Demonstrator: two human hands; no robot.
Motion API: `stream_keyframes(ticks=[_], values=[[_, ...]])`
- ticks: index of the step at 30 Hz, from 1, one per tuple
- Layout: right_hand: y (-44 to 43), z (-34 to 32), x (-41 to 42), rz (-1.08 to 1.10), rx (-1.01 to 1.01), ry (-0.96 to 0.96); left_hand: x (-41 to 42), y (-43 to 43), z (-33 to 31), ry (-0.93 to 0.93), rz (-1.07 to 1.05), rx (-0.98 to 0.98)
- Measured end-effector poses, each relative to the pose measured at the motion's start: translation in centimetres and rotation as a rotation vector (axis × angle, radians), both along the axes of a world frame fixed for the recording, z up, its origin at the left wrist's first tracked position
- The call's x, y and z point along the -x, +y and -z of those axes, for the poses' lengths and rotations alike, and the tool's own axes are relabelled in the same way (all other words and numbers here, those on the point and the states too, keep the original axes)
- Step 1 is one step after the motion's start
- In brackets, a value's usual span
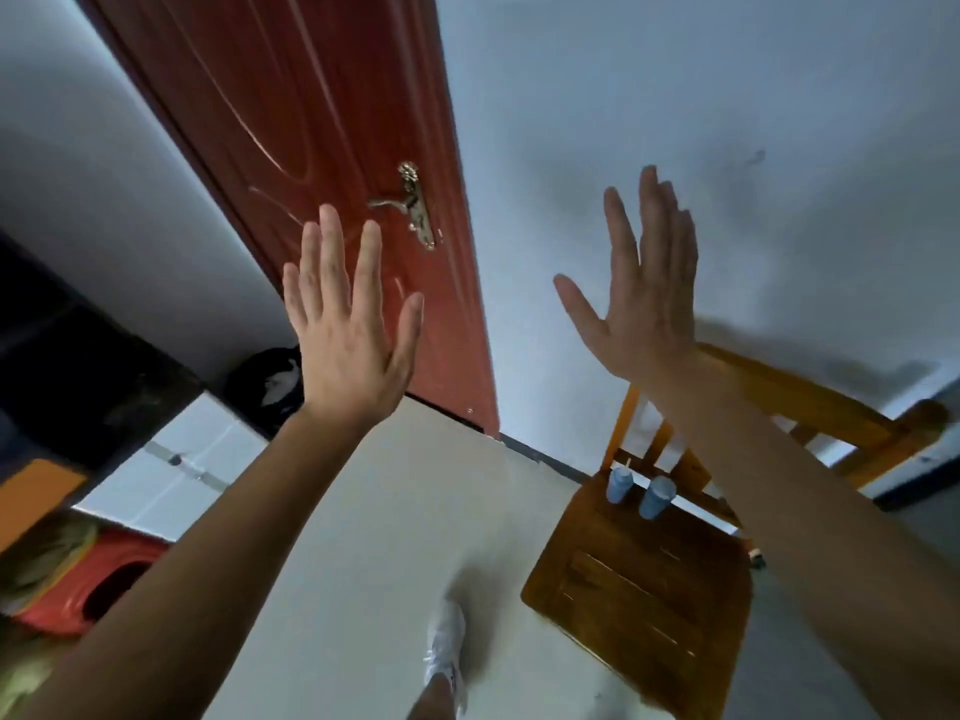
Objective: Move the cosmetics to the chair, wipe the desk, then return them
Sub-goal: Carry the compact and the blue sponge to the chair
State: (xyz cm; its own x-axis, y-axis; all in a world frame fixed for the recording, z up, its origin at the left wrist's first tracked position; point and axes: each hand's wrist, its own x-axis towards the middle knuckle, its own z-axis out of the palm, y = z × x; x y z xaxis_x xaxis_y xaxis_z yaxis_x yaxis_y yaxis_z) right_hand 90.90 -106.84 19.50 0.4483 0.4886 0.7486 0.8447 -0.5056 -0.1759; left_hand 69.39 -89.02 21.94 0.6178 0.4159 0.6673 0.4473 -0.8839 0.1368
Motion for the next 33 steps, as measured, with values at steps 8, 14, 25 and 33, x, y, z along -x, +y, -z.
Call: stream_keyframes(ticks=[8, 14, 25, 33], values=[[15.0, -2.1, 14.0, -0.389, -0.009, -0.075, 20.6, 6.8, -1.3, 0.026, -0.395, 0.04], [31.2, -3.0, 31.4, -0.653, 0.005, -0.074, 39.0, 15.0, -1.5, 0.033, -0.638, 0.002], [50.5, -0.3, 56.3, -1.057, 0.184, -0.007, 61.6, 26.2, 0.6, 0.044, -0.943, 0.147], [65.9, 4.4, 61.5, -1.149, 0.313, 0.042, 65.4, 39.4, 5.3, 0.076, -1.034, 0.305]])
